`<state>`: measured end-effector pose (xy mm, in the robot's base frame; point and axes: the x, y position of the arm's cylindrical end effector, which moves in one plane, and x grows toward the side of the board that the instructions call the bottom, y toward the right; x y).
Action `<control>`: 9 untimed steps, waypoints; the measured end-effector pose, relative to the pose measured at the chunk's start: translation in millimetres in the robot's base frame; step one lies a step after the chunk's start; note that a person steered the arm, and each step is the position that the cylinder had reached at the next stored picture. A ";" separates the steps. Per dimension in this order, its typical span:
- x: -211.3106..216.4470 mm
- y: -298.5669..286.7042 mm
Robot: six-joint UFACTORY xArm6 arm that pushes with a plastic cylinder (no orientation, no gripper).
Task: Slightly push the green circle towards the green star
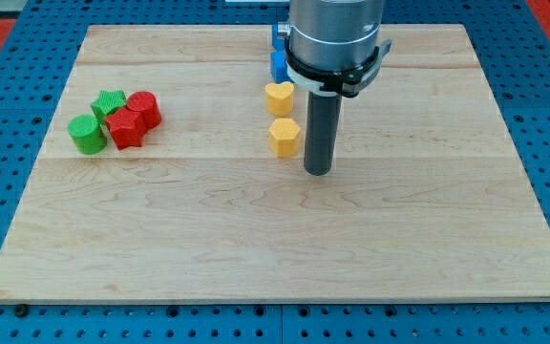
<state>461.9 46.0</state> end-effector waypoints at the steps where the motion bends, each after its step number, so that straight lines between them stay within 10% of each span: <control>1: 8.4 -10.8; 6: 18.8 -249.2; 9: -23.6 -283.7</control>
